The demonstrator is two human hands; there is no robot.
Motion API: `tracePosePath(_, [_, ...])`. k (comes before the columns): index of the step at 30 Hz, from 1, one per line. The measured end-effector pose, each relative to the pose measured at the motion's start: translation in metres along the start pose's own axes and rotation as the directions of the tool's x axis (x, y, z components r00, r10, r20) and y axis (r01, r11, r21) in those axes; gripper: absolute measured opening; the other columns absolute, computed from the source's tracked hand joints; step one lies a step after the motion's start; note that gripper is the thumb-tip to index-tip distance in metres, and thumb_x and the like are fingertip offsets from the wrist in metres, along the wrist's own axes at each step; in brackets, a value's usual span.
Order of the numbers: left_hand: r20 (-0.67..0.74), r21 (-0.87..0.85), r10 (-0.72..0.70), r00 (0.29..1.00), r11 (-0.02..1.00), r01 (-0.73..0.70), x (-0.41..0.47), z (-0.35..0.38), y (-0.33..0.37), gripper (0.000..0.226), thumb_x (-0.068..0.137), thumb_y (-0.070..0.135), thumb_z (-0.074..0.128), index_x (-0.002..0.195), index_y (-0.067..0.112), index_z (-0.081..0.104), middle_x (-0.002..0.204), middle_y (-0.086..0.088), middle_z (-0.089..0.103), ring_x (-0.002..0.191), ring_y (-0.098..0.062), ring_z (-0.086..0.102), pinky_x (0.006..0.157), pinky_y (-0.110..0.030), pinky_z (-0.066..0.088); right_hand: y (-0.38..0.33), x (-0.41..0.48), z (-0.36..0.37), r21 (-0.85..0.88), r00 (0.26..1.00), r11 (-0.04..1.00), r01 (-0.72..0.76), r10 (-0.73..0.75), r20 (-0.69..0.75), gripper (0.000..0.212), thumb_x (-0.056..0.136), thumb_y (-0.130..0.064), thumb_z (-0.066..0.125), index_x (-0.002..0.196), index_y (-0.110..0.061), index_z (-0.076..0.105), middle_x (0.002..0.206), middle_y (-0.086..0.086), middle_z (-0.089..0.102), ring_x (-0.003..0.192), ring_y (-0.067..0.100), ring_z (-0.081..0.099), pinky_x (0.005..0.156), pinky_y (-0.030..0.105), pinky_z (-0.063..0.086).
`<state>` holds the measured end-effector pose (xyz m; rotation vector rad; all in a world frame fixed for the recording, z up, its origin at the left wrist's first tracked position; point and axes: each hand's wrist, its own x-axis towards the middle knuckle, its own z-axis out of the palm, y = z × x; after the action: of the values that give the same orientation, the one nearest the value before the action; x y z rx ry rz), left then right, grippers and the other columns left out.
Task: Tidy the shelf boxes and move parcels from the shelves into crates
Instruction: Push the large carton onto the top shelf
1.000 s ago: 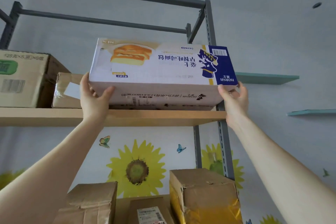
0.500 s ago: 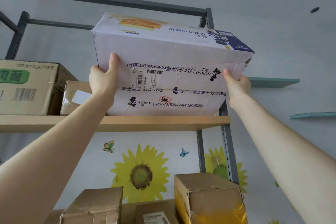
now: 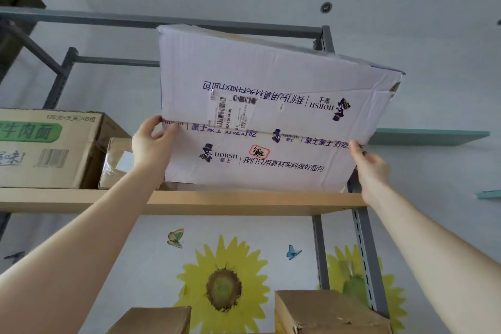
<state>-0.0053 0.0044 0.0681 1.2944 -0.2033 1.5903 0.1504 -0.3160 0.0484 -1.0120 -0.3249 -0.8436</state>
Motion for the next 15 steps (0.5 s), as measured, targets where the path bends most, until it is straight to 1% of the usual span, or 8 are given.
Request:
tracePosePath(3, [-0.004, -0.002, -0.045, 0.999, 0.999, 0.045, 0.000, 0.007, 0.001, 0.045, 0.090, 0.036, 0.054, 0.133, 0.028, 0.047, 0.132, 0.005, 0.051, 0.113, -0.015, 0.050, 0.093, -0.031, 0.042, -0.008, 0.004, 0.008, 0.036, 0.998, 0.998, 0.048, -0.046, -0.036, 0.041, 0.079, -0.059, 0.057, 0.074, -0.018, 0.053, 0.072, -0.002, 0.053, 0.076, 0.019, 0.048, 0.065, 0.029, 0.039])
tracePosePath(6, [-0.103, 0.006, -0.094, 0.990, 0.995, 0.095, -0.002, 0.013, -0.004, 0.050, 0.089, 0.038, 0.054, 0.135, 0.022, 0.044, 0.137, 0.003, 0.047, 0.117, -0.017, 0.048, 0.088, -0.026, 0.035, -0.016, 0.011, 0.014, 0.057, 0.994, 0.992, 0.114, -0.114, -0.006, 0.046, 0.083, -0.057, 0.053, 0.098, -0.014, 0.054, 0.083, -0.001, 0.052, 0.081, 0.018, 0.047, 0.064, 0.027, 0.038])
tracePosePath(8, [-0.173, -0.002, -0.149, 0.974, 0.989, 0.151, -0.003, 0.013, -0.011, 0.051, 0.085, 0.044, 0.058, 0.124, 0.012, 0.051, 0.117, -0.001, 0.056, 0.108, -0.021, 0.051, 0.084, -0.027, 0.034, -0.015, 0.014, 0.014, 0.059, 0.993, 0.993, 0.107, -0.109, 0.043, 0.047, 0.084, -0.052, 0.055, 0.109, -0.012, 0.055, 0.094, 0.002, 0.054, 0.085, 0.018, 0.048, 0.072, 0.028, 0.041])
tracePosePath(10, [-0.172, -0.027, -0.167, 0.971, 0.986, 0.165, -0.003, 0.015, -0.016, 0.041, 0.084, 0.045, 0.058, 0.102, 0.008, 0.059, 0.081, 0.001, 0.054, 0.086, -0.020, 0.047, 0.074, -0.028, 0.035, -0.012, 0.017, 0.012, 0.067, 0.992, 0.996, 0.064, -0.070, 0.102, 0.034, 0.084, -0.050, 0.057, 0.092, -0.017, 0.056, 0.083, 0.002, 0.052, 0.074, 0.016, 0.045, 0.069, 0.029, 0.038])
tracePosePath(11, [-0.158, -0.026, -0.163, 0.974, 0.987, 0.161, -0.003, 0.015, -0.018, 0.035, 0.085, 0.044, 0.057, 0.093, 0.010, 0.060, 0.073, 0.003, 0.048, 0.081, -0.019, 0.044, 0.070, -0.028, 0.035, -0.011, 0.018, 0.011, 0.065, 0.992, 0.997, 0.041, -0.049, 0.120, 0.032, 0.083, -0.051, 0.057, 0.079, -0.019, 0.051, 0.074, 0.001, 0.045, 0.067, 0.015, 0.039, 0.063, 0.027, 0.032])
tracePosePath(13, [-0.121, 0.004, -0.143, 0.982, 0.990, 0.144, -0.004, 0.015, -0.021, 0.023, 0.088, 0.038, 0.052, 0.077, 0.018, 0.055, 0.070, 0.005, 0.044, 0.078, -0.019, 0.040, 0.061, -0.026, 0.033, -0.013, 0.017, 0.010, 0.037, 0.989, 0.999, 0.017, -0.022, 0.145, 0.037, 0.084, -0.051, 0.056, 0.073, -0.017, 0.048, 0.071, 0.005, 0.040, 0.063, 0.014, 0.033, 0.059, 0.027, 0.026])
tracePosePath(14, [-0.093, 0.029, -0.131, 0.987, 0.991, 0.134, -0.005, 0.015, -0.023, 0.018, 0.088, 0.035, 0.049, 0.078, 0.021, 0.055, 0.072, 0.007, 0.047, 0.080, -0.020, 0.040, 0.060, -0.025, 0.033, -0.014, 0.018, 0.010, 0.017, 0.989, 0.999, 0.029, -0.031, 0.144, 0.040, 0.086, -0.050, 0.055, 0.081, -0.011, 0.053, 0.076, 0.011, 0.045, 0.066, 0.016, 0.037, 0.060, 0.027, 0.029])
tracePosePath(15, [-0.061, 0.059, -0.124, 0.990, 0.990, 0.128, -0.006, 0.015, -0.026, 0.014, 0.088, 0.032, 0.048, 0.089, 0.023, 0.058, 0.081, 0.010, 0.053, 0.084, -0.019, 0.044, 0.064, -0.025, 0.036, -0.015, 0.018, 0.011, -0.009, 0.990, 0.999, 0.052, -0.050, 0.133, 0.046, 0.088, -0.049, 0.052, 0.093, -0.004, 0.057, 0.085, 0.017, 0.054, 0.071, 0.019, 0.045, 0.064, 0.029, 0.035])
